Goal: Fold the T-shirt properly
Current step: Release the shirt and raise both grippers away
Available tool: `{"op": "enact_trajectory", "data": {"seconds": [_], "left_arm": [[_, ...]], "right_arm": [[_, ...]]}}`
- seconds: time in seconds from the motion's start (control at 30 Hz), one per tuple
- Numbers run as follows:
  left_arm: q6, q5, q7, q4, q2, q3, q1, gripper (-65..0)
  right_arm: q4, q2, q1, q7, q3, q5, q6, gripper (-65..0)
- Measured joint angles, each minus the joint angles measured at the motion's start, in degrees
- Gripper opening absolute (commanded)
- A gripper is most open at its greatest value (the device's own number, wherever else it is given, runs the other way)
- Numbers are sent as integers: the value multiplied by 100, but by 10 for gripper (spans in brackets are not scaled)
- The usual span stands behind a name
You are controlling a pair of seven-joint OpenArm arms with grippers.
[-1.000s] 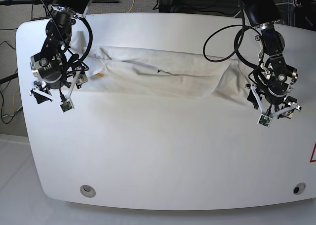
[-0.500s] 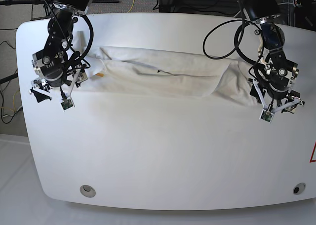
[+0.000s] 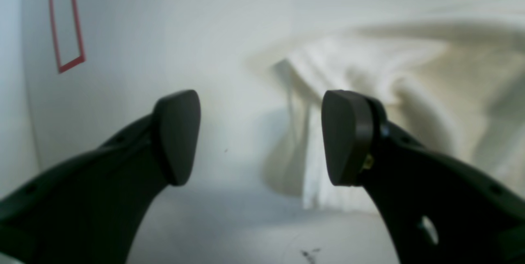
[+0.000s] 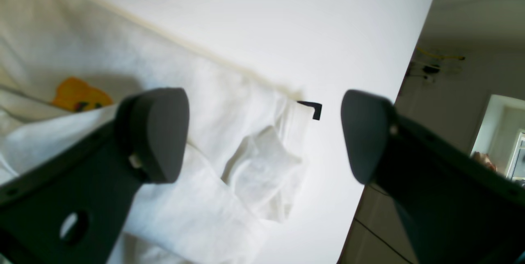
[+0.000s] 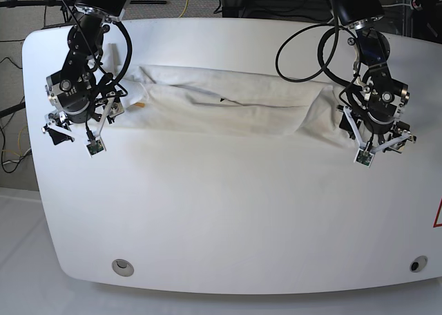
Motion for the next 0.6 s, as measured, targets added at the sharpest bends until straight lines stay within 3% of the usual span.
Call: {"op": "enact_trajectory", "data": {"seconds": [0.6], "left_arm": [[4, -11, 7, 7, -33, 0, -31, -217]], "right_arm": [[0, 17, 57, 37, -4, -24, 0, -107]]}}
